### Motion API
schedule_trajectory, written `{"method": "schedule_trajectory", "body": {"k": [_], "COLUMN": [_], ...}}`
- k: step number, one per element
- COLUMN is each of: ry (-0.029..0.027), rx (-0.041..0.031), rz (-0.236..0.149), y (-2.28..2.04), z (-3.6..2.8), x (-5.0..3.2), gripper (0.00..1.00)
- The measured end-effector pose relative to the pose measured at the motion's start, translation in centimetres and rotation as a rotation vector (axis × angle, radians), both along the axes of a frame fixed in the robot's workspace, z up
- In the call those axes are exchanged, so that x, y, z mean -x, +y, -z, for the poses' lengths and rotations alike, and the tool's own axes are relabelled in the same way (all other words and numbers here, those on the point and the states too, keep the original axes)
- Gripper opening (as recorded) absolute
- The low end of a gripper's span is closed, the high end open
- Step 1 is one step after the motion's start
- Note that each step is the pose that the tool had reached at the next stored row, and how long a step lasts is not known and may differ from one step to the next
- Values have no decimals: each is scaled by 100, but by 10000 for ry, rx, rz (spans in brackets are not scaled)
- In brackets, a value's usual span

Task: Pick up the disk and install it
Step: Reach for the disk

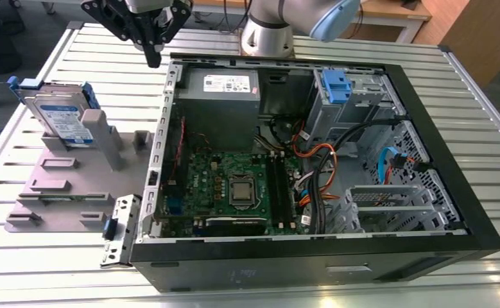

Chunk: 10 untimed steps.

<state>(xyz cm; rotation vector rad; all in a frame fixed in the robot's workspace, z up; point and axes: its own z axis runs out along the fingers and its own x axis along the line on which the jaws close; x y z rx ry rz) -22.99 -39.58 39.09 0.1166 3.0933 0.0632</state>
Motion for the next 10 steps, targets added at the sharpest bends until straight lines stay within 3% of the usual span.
{"method": "schedule_trajectory", "body": {"k": [10], "ry": [1], "rx": [0], "rz": [0], "y": [0], "z": [2], "x": [116], "gripper": [11]}}
